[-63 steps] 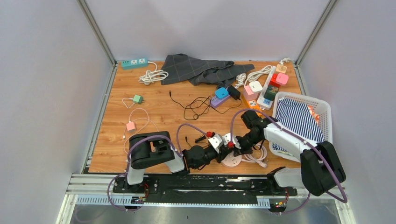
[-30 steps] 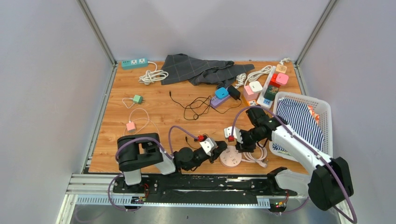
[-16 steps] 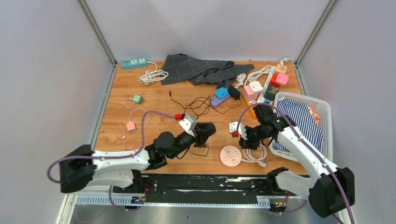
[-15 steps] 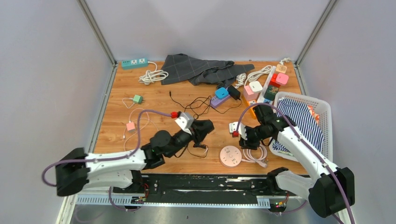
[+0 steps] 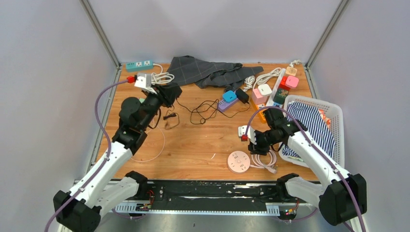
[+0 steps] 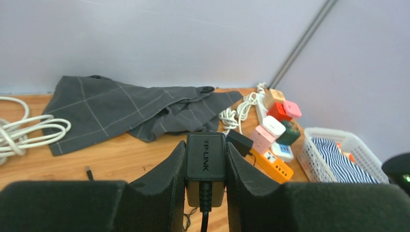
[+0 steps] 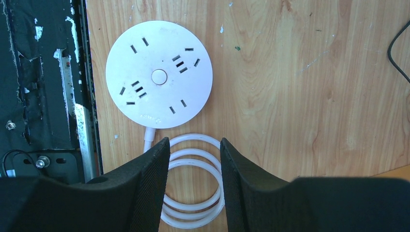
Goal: Pull the plug off the socket
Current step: Place the plug at the center of the board.
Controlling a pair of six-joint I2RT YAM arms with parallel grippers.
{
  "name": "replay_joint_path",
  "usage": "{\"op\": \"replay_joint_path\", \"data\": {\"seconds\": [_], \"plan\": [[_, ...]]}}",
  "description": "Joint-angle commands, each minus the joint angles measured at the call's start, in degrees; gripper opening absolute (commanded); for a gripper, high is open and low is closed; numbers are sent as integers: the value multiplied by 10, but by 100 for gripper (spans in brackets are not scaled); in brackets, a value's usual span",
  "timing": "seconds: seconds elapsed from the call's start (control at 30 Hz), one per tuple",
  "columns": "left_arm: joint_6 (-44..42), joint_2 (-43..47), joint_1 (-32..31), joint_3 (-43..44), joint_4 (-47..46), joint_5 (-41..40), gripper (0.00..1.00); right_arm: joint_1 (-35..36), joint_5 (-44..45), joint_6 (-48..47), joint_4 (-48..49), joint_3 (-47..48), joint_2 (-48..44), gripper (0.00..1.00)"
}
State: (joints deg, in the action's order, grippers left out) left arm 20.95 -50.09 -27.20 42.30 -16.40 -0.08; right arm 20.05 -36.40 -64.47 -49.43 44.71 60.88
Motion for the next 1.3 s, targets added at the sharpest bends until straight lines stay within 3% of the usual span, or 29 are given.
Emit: {"op": "replay_joint_path", "data": {"seconds": [0.0,0.2,0.3,0.53,0.7,0.9,1.07,1.2,1.27], "plan": [[67,-26,95,46,53,112,0,-9,-2,4,-9,-8,-4,45],[145,-78,241,88,54,203,0,-10,-4,4,-6,-11,1,45],[162,-95,291,93,55,199,0,-10,-3,4,-5,-13,2,45],[155,-133,331,53,55,105,0,-10,-1,5,-2,-16,5,45],[122,-144,332,25,77,-49,0,-12,-1,6,-2,-16,7,45],[135,-223,333,105,242,-220,4,-13,-1,6,-2,-17,12,44],[129,-272,332,128,280,-223,6,-17,-2,6,-1,-17,13,44],[119,-306,332,131,298,-232,17,-19,-4,6,-1,-18,12,44],[118,-326,332,136,313,-237,17,-21,-4,6,-2,-18,12,44]]}}
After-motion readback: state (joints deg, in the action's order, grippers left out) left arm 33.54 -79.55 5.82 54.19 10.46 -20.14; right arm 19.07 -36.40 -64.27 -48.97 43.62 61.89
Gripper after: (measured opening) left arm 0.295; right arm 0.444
